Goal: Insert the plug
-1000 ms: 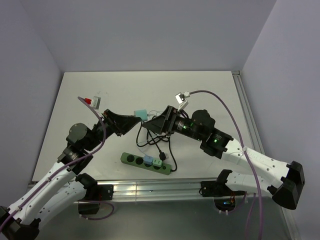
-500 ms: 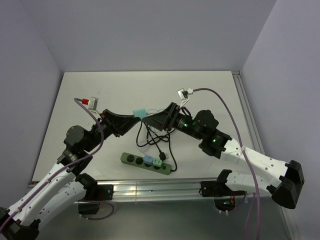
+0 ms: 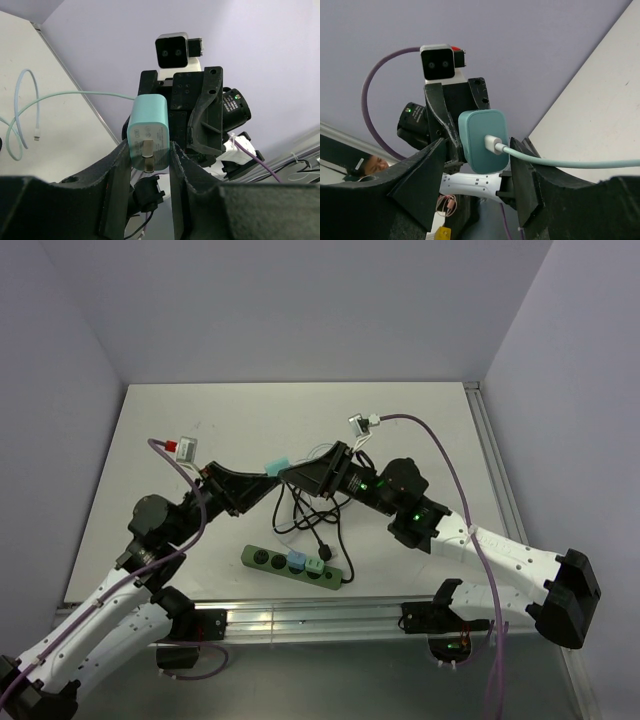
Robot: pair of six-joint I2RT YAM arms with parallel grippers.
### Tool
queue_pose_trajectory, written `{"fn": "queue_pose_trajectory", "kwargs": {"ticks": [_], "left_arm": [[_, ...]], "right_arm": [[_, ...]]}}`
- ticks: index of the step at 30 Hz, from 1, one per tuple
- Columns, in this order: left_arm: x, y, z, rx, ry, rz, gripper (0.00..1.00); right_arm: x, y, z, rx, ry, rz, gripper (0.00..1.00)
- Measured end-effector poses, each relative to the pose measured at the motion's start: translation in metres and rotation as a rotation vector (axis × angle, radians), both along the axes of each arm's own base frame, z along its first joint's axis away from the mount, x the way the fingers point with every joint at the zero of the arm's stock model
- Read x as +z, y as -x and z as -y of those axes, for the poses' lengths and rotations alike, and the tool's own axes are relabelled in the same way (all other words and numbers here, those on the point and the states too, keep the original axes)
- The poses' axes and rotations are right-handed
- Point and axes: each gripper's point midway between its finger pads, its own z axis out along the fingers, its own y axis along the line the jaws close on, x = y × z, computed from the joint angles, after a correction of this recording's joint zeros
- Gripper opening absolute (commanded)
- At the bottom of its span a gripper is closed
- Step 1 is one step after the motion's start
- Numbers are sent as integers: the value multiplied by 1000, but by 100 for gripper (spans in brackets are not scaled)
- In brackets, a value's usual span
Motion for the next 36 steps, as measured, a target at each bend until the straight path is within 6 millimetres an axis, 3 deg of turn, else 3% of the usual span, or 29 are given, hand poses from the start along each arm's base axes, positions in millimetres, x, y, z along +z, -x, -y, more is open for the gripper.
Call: {"fn": "queue_pose_trajectory", "kwargs": {"ticks": [14, 18, 21, 22, 23, 25, 26, 29, 32, 36], "left_arm": [[-1, 4, -3, -2, 16, -8, 0], [-1, 4, -4, 0, 13, -12, 0], [0, 7, -5, -4, 22, -14, 1], [0, 7, -6, -3, 24, -16, 6], [-1, 8, -6, -2, 24, -21, 32], [-8, 6, -7, 12, 1, -49, 51], [-13, 3, -10, 38, -22, -70, 52], [-33, -9, -22, 144, -107, -172, 51], [-57, -22, -49, 315, -211, -311, 50], [-96, -23, -82, 476, -312, -465, 43]], "right_arm": [[-3, -8, -8, -9, -5, 6, 51], [-2, -8, -8, -6, -8, 22, 42], [-1, -6, -9, 1, -2, 49, 0], [-2, -6, -9, 2, 4, 60, 0], [-2, -5, -9, 4, 11, 65, 0], [-4, -5, -10, 3, 39, 88, 0], [-9, -7, -10, -9, 69, 98, 0], [-26, -24, -4, -81, 204, 125, 0], [-32, -37, 3, -127, 341, 193, 0], [-45, -42, -1, -90, 492, 302, 0]]}}
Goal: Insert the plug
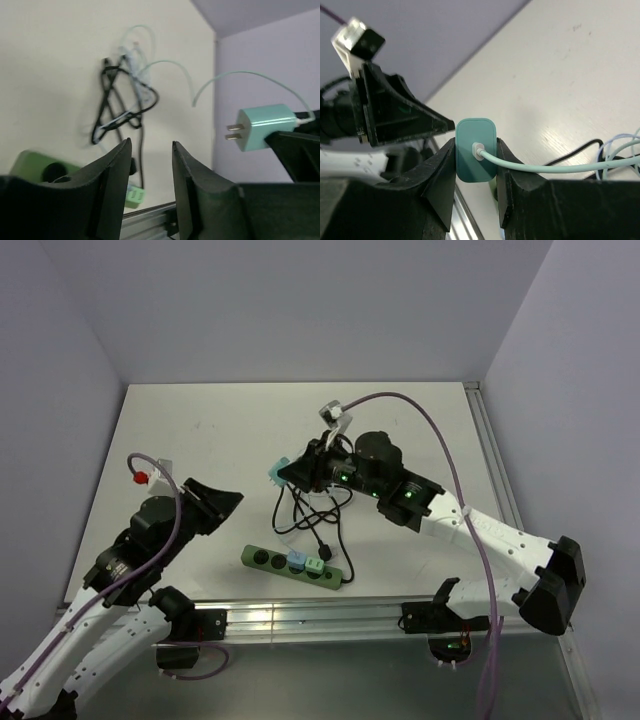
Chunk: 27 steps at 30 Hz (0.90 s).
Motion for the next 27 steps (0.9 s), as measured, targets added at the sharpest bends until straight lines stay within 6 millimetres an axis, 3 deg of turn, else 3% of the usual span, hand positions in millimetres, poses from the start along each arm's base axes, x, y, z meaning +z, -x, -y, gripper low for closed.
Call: {"fn": "queue_pose_trajectory", "kwargs": {"ticks": [3, 6, 9, 11, 17, 23, 27], "left_arm": [[-38, 4, -17, 84, -58, -124, 40], [-85, 11, -29, 147, -117, -263, 29], [-133, 24, -42, 208, -193, -428, 21], [-153, 31, -47, 232, -231, -505, 18], [-179, 43, -53, 294, -222, -620, 24], [-210, 58, -52, 312, -179, -716, 29], [-219, 63, -48, 314, -151, -758, 30]], "right_arm": [[-29, 1, -12, 76, 113, 6, 0], [-70, 3, -25, 135, 230, -17, 0], [-110, 20, -41, 203, 347, -39, 0], [-128, 36, -52, 257, 401, -37, 0], [-156, 76, -72, 357, 495, 19, 0], [-167, 84, -78, 346, 556, 101, 0], [-179, 83, -78, 302, 571, 165, 0]]}}
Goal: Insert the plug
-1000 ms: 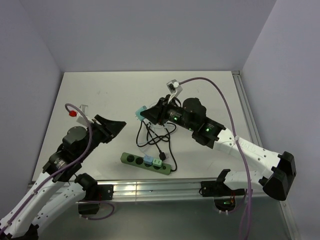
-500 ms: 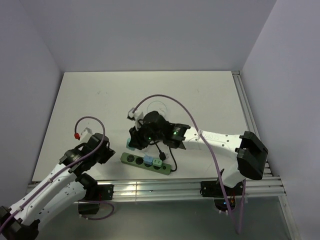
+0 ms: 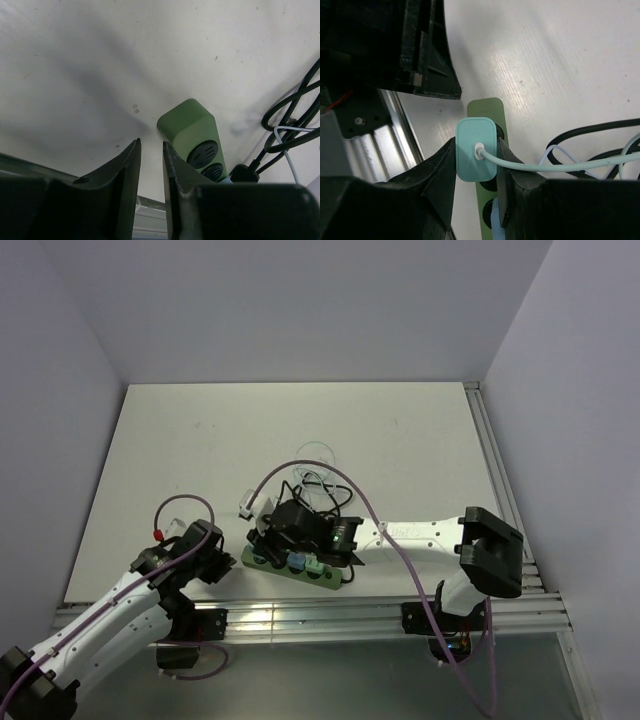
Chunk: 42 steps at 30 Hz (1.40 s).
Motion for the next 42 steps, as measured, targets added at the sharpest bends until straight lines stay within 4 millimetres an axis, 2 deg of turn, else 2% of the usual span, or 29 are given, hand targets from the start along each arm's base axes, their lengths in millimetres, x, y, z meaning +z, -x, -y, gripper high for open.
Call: {"fn": "queue_pose_trajectory", "kwargs": {"ticks": [10, 18, 27, 42], "left_arm": [[3, -4, 7, 19, 44, 10, 31], [4, -6, 9, 20, 52, 17, 30], [5, -6, 9, 19, 53, 19, 30], [3, -6, 10, 10, 48, 14, 30]], "right_arm": [[-42, -8, -3, -66, 80, 125, 0], [-39, -11, -8, -92, 58, 175, 0], [-53, -10, -2, -81, 92, 181, 0], [-57, -11, -4, -41, 83, 232, 0]]}}
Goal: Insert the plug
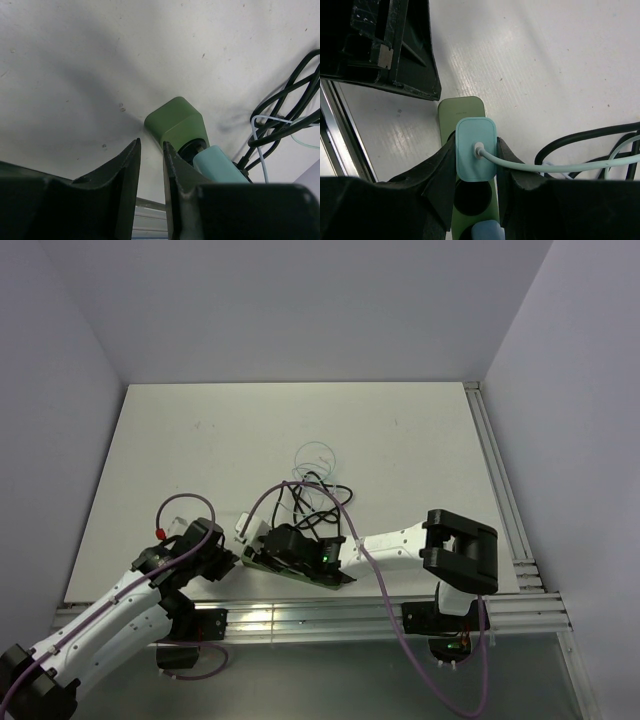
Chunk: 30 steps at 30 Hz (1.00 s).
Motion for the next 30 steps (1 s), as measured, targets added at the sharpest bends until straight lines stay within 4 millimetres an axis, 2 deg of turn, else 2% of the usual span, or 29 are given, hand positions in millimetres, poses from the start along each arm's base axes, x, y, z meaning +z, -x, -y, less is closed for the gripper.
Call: {"fn": "queue_pose_trajectory", "kwargs": {"ticks": [13, 17, 25, 30], "left_arm": [[-4, -5, 4, -26, -19, -4, 27], [-2, -9, 8, -34, -4, 12, 27], [1, -13, 12, -43, 11, 34, 27], [0, -14, 13, -50, 10, 38, 27]], "right_arm": [[-4, -1, -4, 110, -4, -62, 0], [-14, -3, -3, 122, 12, -95, 0], [-17, -3, 1, 86, -45, -126, 0], [-25, -3, -1, 55, -23, -132, 0]]}}
